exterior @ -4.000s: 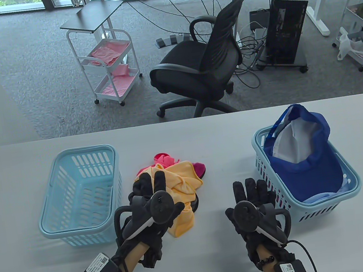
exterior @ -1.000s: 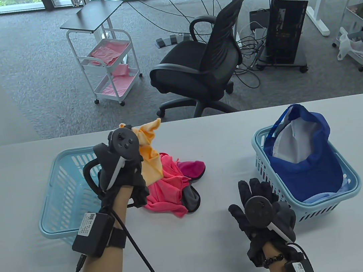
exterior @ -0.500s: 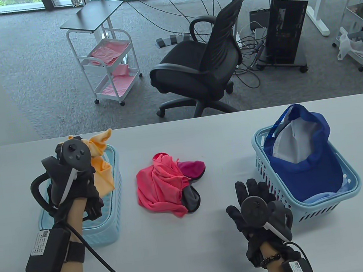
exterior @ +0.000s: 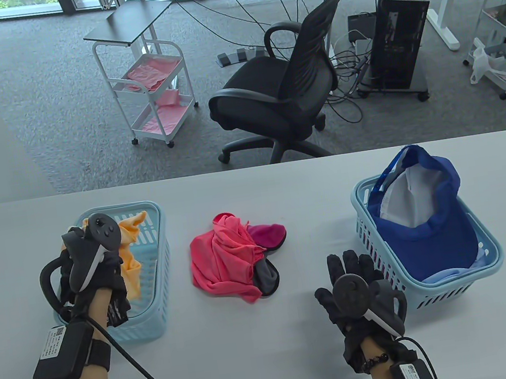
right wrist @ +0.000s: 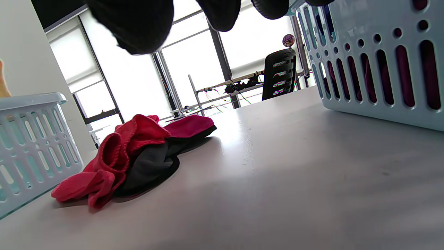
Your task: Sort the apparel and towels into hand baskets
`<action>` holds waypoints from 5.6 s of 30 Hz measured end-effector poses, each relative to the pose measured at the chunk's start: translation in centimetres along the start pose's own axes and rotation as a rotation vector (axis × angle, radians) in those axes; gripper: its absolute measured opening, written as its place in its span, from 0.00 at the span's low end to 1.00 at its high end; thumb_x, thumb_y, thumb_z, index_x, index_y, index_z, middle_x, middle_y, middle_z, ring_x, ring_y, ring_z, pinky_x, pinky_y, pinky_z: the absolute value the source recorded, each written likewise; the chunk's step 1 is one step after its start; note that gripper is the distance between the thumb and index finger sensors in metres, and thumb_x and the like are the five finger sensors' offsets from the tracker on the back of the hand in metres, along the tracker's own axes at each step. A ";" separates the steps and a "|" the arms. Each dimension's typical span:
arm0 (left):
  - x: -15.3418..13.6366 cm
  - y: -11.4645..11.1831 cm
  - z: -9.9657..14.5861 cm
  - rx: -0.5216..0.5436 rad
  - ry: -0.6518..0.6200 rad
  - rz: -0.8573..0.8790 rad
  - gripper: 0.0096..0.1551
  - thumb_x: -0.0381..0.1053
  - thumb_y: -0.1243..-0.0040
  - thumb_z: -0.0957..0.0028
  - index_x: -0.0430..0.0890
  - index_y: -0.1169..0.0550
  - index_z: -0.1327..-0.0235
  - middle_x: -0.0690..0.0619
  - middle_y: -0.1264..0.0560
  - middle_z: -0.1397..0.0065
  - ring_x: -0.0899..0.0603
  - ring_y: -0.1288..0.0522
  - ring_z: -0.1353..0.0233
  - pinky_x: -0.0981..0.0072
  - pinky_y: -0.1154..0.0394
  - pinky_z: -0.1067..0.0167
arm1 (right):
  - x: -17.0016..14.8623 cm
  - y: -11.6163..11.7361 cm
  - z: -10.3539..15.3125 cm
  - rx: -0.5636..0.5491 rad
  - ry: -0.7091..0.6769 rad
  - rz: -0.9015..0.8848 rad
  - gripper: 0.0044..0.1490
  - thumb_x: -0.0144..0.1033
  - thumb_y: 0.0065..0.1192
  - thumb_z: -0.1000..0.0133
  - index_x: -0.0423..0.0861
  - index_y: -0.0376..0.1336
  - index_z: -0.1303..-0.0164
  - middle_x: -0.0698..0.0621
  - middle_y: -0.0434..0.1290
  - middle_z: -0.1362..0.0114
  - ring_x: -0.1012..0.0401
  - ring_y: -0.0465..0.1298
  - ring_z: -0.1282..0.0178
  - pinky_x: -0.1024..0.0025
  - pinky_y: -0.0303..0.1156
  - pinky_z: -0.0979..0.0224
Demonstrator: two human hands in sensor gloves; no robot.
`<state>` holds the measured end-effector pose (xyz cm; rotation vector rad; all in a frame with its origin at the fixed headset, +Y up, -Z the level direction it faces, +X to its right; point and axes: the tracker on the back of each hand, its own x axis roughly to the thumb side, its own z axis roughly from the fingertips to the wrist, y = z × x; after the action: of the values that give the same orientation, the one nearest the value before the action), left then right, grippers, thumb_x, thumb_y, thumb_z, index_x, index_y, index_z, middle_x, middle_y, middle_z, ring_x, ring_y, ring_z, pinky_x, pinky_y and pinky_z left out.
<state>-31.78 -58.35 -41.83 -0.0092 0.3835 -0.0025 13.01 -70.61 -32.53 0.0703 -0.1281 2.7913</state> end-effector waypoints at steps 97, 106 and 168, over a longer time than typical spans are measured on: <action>20.9 -11.2 0.1 -0.090 -0.203 -0.064 0.30 0.54 0.37 0.43 0.56 0.30 0.27 0.44 0.29 0.21 0.36 0.13 0.35 0.55 0.11 0.42 | 0.2 -0.1 0.2 -0.004 -0.015 -0.055 0.49 0.50 0.60 0.41 0.37 0.48 0.17 0.28 0.43 0.16 0.26 0.44 0.21 0.25 0.47 0.25; 20.2 -6.2 1.5 -0.011 -0.229 -0.001 0.30 0.53 0.35 0.44 0.55 0.29 0.28 0.43 0.28 0.21 0.36 0.13 0.35 0.55 0.11 0.42 | 0.1 -0.1 0.2 -0.003 -0.013 -0.057 0.49 0.50 0.60 0.41 0.37 0.49 0.17 0.29 0.43 0.16 0.27 0.44 0.21 0.25 0.47 0.25; 2.8 2.2 -0.3 0.115 -0.040 -0.064 0.31 0.55 0.33 0.44 0.58 0.29 0.26 0.45 0.28 0.20 0.36 0.14 0.32 0.53 0.13 0.39 | 0.6 0.3 0.4 0.023 -0.009 0.001 0.48 0.50 0.60 0.41 0.37 0.50 0.18 0.29 0.43 0.16 0.27 0.44 0.21 0.25 0.47 0.25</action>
<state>-29.27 -56.12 -43.21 0.0915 0.3420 -0.0872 12.39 -70.74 -32.16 0.0887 -0.0983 2.7941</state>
